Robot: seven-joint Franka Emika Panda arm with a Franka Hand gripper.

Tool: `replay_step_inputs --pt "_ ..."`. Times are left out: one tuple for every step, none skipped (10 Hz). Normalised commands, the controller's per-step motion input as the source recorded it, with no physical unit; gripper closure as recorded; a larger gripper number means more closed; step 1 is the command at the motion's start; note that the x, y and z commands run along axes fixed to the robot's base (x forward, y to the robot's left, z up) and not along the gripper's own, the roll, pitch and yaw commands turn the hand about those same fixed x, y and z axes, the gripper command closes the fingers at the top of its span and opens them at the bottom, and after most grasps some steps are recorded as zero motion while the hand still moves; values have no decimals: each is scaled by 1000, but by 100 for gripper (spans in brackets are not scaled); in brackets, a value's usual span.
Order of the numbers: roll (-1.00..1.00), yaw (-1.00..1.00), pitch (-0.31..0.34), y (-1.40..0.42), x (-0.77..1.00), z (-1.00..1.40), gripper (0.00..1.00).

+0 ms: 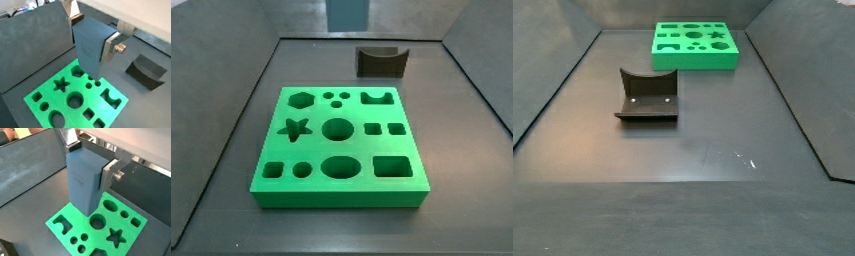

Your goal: Insert the rectangle object.

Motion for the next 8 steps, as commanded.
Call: replay_step_inputs --pt "-69 0 -157 -297 283 -854 100" --pt "-37 14 -149 -363 397 -931 100" --pt "-11 0 -147 -434 343 -963 100" --pt "0 0 -116 -437 257 -1000 100" --pt "9 14 -57 -440 306 -937 100" --pt "61 46 0 -440 351 -731 100" --pt "67 51 0 -331 249 -463 100" --pt "9 29 -21 -223 31 -254 100"
